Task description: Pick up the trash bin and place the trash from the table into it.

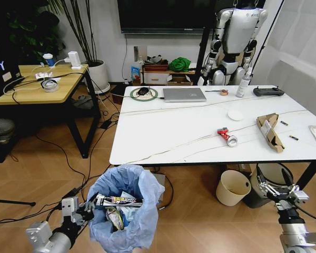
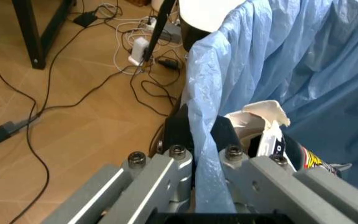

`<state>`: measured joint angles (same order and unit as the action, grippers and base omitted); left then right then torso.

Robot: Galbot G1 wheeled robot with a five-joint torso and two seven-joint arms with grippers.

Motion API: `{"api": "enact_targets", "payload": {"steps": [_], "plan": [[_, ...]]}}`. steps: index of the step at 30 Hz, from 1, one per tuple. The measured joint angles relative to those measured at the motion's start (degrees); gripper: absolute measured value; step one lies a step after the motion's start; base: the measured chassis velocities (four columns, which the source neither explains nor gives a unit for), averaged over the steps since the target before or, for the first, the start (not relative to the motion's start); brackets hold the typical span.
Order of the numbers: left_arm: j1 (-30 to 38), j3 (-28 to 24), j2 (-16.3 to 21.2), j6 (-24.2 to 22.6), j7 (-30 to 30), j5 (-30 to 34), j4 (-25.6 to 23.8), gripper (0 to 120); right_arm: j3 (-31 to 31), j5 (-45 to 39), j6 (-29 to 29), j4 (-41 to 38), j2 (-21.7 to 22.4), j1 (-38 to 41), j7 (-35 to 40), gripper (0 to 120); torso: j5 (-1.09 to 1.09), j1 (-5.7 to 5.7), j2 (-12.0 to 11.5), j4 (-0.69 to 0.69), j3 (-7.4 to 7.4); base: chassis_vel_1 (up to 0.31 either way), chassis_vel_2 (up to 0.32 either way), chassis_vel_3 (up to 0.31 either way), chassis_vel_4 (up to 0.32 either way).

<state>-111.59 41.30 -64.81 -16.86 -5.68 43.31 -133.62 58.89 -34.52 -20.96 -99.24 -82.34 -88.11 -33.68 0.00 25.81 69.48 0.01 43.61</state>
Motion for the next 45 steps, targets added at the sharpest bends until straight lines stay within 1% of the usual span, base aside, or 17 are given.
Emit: {"api": "enact_targets", "payload": {"steps": [17, 27, 45], "plan": [[-0.79, -0.45, -0.94, 0.20, 0.14, -1.27, -0.92, 0, 0.71, -2.94, 0.33, -0.35, 0.80, -1.36, -1.55, 100, 0.00, 0.01, 0.00, 0.00, 0.00, 0.000, 0.000, 0.000, 0.000], [-1.14, -0.99, -1.29, 0.32, 0.25, -2.04, -1.34, 0, 1.64, -4.69, 0.31, -0.38, 1.46, -2.13, -2.28, 100, 0.00, 0.01, 0.00, 0.00, 0.00, -0.056, -0.050, 0.048, 0.054], [-1.11, -1.57, -1.81, 0.36, 0.26, -2.57, -1.35, 0, 1.82, -5.77, 0.60, 0.03, 2.23, -2.15, -2.74, 100, 0.00, 0.00, 0.00, 0.00, 0.00, -0.026, -0.020, 0.028, 0.025]]}}
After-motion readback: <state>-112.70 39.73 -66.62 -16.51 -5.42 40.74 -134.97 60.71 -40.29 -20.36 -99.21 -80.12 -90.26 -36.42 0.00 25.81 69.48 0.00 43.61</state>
